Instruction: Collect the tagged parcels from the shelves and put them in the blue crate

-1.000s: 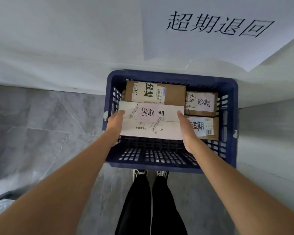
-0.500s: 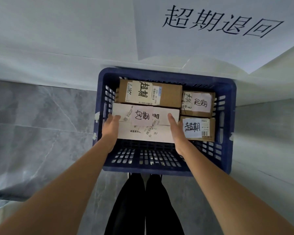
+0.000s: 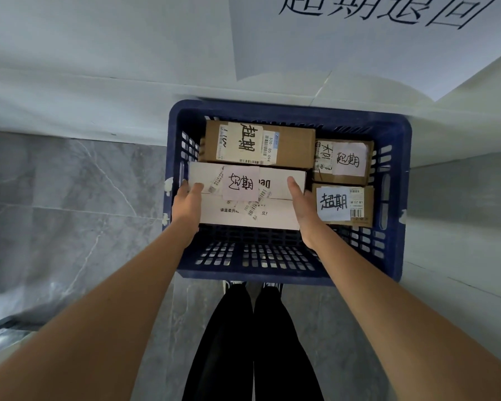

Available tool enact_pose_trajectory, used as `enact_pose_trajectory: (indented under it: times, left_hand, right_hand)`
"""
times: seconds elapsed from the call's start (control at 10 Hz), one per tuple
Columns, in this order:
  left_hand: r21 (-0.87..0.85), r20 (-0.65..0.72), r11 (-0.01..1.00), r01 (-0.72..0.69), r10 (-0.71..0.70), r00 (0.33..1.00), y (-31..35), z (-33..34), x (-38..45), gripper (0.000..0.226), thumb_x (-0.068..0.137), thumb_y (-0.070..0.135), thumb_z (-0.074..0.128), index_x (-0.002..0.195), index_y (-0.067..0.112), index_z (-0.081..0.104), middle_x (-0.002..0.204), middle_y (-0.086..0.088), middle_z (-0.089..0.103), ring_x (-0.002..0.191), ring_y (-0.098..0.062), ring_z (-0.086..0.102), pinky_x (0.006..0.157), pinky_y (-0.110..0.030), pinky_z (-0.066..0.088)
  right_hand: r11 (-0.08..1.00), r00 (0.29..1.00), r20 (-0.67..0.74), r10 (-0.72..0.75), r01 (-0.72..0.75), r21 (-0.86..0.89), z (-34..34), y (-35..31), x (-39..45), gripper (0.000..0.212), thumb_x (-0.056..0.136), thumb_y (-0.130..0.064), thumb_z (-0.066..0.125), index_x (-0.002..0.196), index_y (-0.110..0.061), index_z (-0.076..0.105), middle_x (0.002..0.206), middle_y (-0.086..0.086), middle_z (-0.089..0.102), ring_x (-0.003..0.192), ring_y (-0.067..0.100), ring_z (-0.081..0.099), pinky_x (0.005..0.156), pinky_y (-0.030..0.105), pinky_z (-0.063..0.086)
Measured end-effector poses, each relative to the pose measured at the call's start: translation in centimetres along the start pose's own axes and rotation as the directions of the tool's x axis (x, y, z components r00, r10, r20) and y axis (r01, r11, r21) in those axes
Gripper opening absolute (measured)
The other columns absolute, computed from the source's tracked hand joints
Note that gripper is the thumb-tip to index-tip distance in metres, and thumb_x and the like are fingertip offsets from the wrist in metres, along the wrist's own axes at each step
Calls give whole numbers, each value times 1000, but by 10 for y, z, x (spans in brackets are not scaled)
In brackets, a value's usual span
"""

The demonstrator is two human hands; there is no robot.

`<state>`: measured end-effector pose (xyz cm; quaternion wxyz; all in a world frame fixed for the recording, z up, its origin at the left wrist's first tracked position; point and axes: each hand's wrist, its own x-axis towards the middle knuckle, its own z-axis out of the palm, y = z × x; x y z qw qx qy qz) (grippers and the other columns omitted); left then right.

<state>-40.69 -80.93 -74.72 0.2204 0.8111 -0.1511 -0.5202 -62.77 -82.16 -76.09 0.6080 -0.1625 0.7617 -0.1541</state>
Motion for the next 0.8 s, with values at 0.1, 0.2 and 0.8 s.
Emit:
enact_pose_trajectory:
  times: [0.1, 0.2, 0.8]
  left_hand:
    - [7, 12, 1000, -9, 9, 1000, -2, -2, -1, 53, 96, 33, 43, 147, 20, 35, 132, -4, 55, 98, -19, 55, 70, -25, 42]
    - [-7, -2, 1000, -10, 10, 1000, -1, 1, -3, 56, 97, 32, 43, 150, 23, 28, 132, 1, 52, 100, -17, 53, 81, -29, 40]
    - [92, -29, 983, -159, 162, 986, 34, 9, 5, 63, 93, 38, 45, 151, 27, 24, 148, 0, 41, 126, -24, 48, 101, -45, 46]
  right_hand:
    - [1000, 1000, -2, 2, -2, 20, 0, 0, 0, 93, 83, -75, 47, 153, -19, 23, 157, 2, 29, 142, 24, 30, 115, 48, 25]
    - [999, 1000, 11, -11, 10, 53, -2, -4, -2, 81, 86, -71, 47, 147, -19, 35, 147, -2, 41, 134, 21, 40, 112, 42, 30]
    - [980, 980, -39, -195, 193, -45, 2, -52, -4, 79, 96, -61, 40, 157, -22, 10, 164, -1, 13, 150, 20, 15, 118, 41, 17]
